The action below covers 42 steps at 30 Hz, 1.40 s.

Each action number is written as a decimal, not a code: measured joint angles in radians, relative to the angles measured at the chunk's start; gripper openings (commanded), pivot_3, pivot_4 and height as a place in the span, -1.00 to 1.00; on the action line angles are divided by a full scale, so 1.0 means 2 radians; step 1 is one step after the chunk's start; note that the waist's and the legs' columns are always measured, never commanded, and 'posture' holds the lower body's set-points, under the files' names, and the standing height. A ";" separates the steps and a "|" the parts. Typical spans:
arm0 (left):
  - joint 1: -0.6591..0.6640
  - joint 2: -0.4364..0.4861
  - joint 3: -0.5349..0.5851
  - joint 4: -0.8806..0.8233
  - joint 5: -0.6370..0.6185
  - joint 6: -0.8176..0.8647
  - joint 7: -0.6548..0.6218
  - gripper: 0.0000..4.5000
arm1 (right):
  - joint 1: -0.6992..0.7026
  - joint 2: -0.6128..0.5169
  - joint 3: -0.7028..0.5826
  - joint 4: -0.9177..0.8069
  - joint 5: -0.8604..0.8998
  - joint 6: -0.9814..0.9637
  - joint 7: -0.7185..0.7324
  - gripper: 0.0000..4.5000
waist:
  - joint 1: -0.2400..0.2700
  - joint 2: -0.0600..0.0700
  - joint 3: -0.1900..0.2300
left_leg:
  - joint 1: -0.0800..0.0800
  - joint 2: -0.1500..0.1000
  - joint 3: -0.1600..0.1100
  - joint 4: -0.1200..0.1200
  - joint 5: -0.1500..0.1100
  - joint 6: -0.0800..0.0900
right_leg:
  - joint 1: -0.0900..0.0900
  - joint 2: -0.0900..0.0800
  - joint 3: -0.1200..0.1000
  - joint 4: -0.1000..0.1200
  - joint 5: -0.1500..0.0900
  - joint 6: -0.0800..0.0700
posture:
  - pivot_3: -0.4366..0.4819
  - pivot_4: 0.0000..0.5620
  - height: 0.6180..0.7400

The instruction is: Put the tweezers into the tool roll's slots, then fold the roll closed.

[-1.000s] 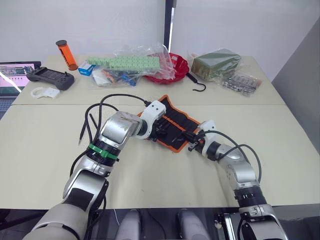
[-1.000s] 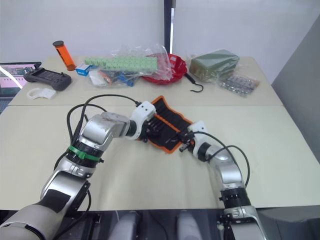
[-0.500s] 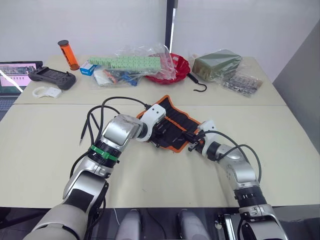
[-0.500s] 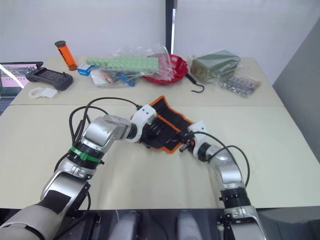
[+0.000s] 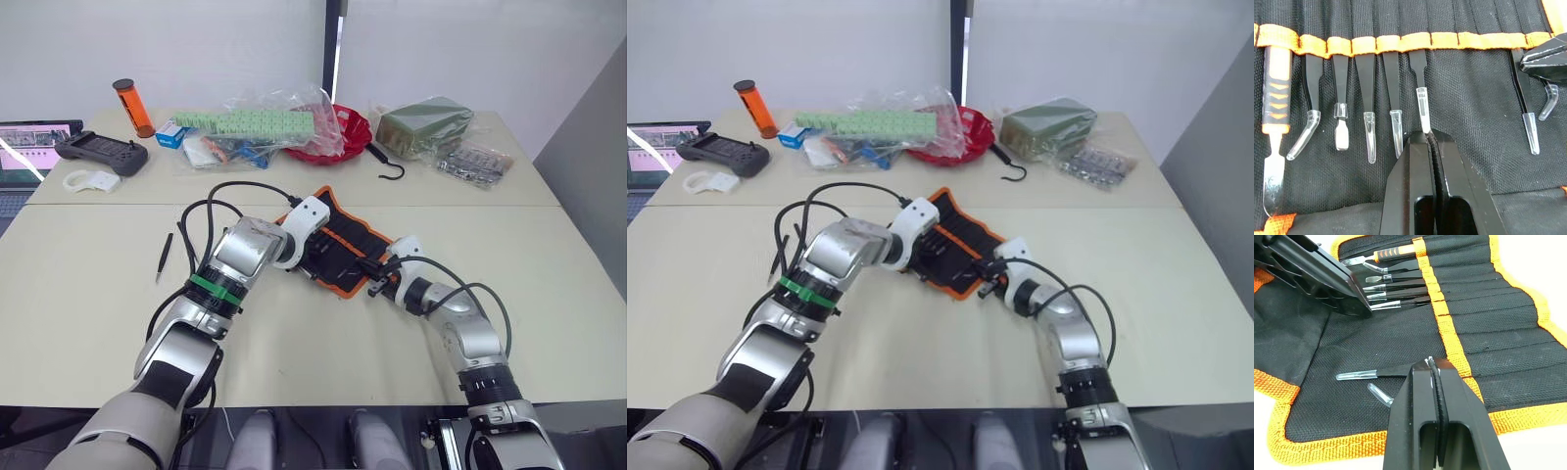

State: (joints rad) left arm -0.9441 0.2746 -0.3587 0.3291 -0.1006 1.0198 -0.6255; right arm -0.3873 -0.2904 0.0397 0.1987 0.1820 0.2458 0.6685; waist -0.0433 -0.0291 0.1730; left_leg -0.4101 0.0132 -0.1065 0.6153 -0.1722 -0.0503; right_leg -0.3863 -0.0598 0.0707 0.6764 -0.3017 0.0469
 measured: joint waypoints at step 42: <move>0.504 0.148 0.506 -0.341 -0.201 -0.158 -0.043 0.98 | -0.122 -0.029 0.019 0.184 -0.010 -0.074 0.101 -1.00 | -0.004 0.001 0.000 | 0.002 0.001 0.001 -0.003 0.000 0.000 | 0.000 0.000 0.001 -0.001 0.000 0.000 | -0.05 -0.47 1.00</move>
State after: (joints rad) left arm 0.0648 0.5713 0.6541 -0.3520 -0.5029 0.7045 -0.7121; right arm -0.6315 -0.3492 0.0781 0.5663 0.1617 0.0986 0.8712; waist -0.0513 -0.0280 0.1736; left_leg -0.4067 0.0159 -0.1035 0.6099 -0.1724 -0.0504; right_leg -0.3869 -0.0604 0.0720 0.6738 -0.3014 0.0459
